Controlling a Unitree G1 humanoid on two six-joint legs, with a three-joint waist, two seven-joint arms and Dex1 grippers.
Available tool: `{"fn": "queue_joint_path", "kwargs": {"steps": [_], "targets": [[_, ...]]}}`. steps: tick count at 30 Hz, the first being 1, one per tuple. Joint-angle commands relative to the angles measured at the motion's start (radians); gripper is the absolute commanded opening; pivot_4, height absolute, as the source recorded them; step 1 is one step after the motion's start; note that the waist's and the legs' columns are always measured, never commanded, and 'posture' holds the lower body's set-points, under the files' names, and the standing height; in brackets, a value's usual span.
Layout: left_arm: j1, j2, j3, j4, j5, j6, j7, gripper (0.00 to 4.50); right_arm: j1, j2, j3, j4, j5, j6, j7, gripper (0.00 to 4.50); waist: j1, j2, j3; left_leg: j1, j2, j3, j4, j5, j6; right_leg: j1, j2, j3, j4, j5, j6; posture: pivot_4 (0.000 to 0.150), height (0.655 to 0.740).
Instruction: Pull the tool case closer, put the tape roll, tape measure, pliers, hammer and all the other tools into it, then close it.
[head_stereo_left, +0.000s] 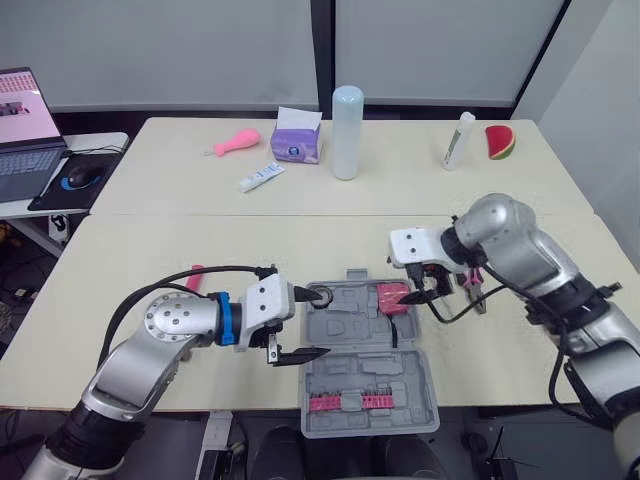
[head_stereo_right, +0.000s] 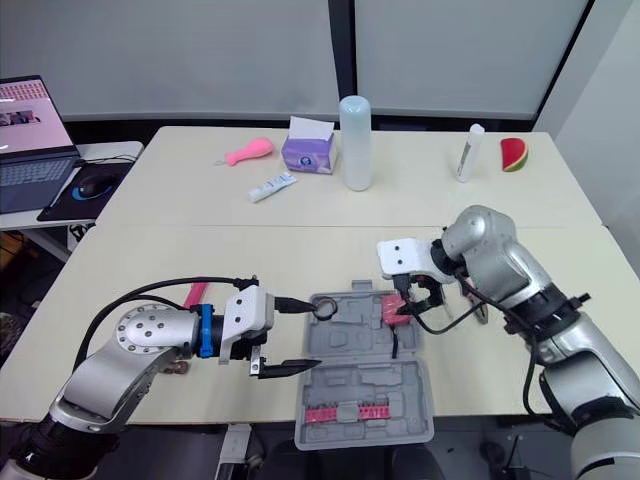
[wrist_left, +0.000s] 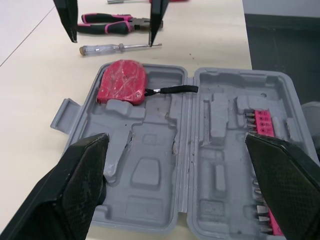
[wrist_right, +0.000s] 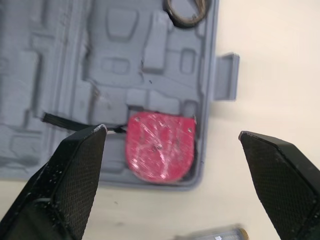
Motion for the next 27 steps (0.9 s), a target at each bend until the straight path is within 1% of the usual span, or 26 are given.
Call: {"fn": "queue_joint_path", "kwargs": {"steps": [1, 2, 4, 6, 10, 14, 18, 27], "targets": [[-0.002, 0.007, 0.032, -0.007, -0.032, -0.004, -0.015, 4.50, 0.051, -0.024, -0.064, -0.063, 0.046, 0.010, -0.031, 4.10, 0.000, 0.000, 0.000, 0.000, 0.000, 0.000, 0.000, 0.000, 0.000, 0.000, 0.000, 0.000, 0.000, 0.000, 0.000, 0.150, 0.7075], [-0.005, 0.008, 0.033, -0.001, -0.034, -0.007, -0.018, 4.50, 0.064, -0.025, -0.072, -0.072, 0.055, 0.021, -0.041, 3.87, 0.000, 0.000, 0.000, 0.000, 0.000, 0.000, 0.000, 0.000, 0.000, 0.000, 0.000, 0.000, 0.000, 0.000, 0.000, 0.150, 0.7075], [-0.010, 0.008, 0.034, 0.006, -0.035, -0.008, -0.024, 4.50, 0.082, -0.026, -0.078, -0.085, 0.067, 0.035, -0.057, 3.14, -0.002, 0.000, 0.000, 0.000, 0.000, 0.000, 0.000, 0.000, 0.000, 0.000, 0.000, 0.000, 0.000, 0.000, 0.000, 0.150, 0.7075], [-0.018, 0.007, 0.033, 0.014, -0.035, -0.010, -0.032, 4.50, 0.102, -0.029, -0.080, -0.092, 0.073, 0.042, -0.072, 2.55, -0.003, 0.000, 0.000, 0.000, 0.000, 0.000, 0.000, 0.000, 0.000, 0.000, 0.001, 0.001, 0.000, 0.000, 0.000, 0.150, 0.7075], [-0.034, 0.005, 0.028, 0.026, -0.035, -0.012, -0.044, 4.50, 0.123, -0.031, -0.079, -0.093, 0.080, 0.044, -0.105, 1.70, -0.001, 0.000, 0.000, 0.000, 0.000, 0.000, 0.000, 0.000, 0.000, 0.000, 0.001, 0.001, 0.000, 0.000, 0.000, 0.150, 0.7075], [-0.049, -0.001, 0.022, 0.039, -0.031, -0.016, -0.053, 4.50, 0.128, -0.021, -0.078, -0.067, 0.079, 0.046, -0.142, 0.95, -0.001, 0.000, 0.000, 0.000, 0.000, 0.000, 0.000, 0.000, 0.000, 0.000, 0.001, 0.001, 0.000, 0.000, 0.000, 0.150, 0.7075], [-0.062, -0.006, 0.017, 0.054, -0.028, -0.019, -0.059, 4.50, 0.118, -0.010, -0.068, -0.003, 0.067, 0.041, -0.178, 0.95, -0.001, 0.000, 0.000, 0.000, -0.001, 0.001, 0.000, 0.000, 0.000, 0.000, 0.001, 0.001, 0.000, 0.000, 0.000, 0.150, 0.7075], [-0.078, -0.019, 0.003, 0.068, -0.018, -0.030, -0.069, 4.50, 0.070, 0.046, -0.011, 0.152, 0.035, 0.022, -0.197, 0.95, -0.001, 0.000, 0.000, 0.000, 0.000, 0.001, 0.000, 0.000, 0.000, -0.001, 0.001, 0.001, 0.000, 0.000, 0.000, 0.150, 0.7075]]}}
